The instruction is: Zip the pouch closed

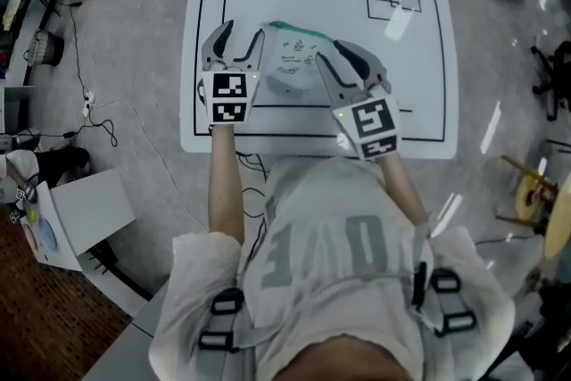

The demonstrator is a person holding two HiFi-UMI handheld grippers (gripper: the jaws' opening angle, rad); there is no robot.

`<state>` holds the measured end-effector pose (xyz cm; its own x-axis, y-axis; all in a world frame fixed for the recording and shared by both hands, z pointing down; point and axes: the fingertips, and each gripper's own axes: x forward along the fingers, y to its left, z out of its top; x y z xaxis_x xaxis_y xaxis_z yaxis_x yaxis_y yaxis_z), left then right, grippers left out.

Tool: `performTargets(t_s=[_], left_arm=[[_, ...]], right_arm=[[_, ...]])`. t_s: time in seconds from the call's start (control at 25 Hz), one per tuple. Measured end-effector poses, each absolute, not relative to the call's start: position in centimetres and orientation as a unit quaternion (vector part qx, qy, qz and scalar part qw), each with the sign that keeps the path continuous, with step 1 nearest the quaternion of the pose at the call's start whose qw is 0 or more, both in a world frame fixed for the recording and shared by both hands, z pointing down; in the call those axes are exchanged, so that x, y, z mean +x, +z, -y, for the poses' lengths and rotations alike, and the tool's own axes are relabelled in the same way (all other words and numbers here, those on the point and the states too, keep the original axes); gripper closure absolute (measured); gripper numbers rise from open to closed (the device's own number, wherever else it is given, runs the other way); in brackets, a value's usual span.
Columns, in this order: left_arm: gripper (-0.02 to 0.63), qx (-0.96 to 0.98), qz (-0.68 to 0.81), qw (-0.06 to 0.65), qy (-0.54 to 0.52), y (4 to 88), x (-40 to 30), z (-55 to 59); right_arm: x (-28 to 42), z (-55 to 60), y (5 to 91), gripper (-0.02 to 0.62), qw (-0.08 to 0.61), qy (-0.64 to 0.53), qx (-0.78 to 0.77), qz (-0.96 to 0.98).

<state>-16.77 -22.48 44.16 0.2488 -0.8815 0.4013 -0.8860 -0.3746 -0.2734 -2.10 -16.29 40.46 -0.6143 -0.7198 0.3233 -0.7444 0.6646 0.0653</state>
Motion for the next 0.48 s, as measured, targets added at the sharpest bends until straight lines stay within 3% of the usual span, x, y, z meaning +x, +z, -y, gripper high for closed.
performTargets(t_s=[0.2,0.48], left_arm=[[0.359,0.787,0.464,-0.06,0.403,49.7,-16.2,25.9],[0.351,0.765,0.333,-0.08,0.545,56.2,-16.4,28.0]], right_arm=[[-1.9,16.7,40.7,0.494,0.163,0.04,0.416,0.894],[-1.6,17.1,41.4,0.494,0.196,0.037,0.408,0.891]])
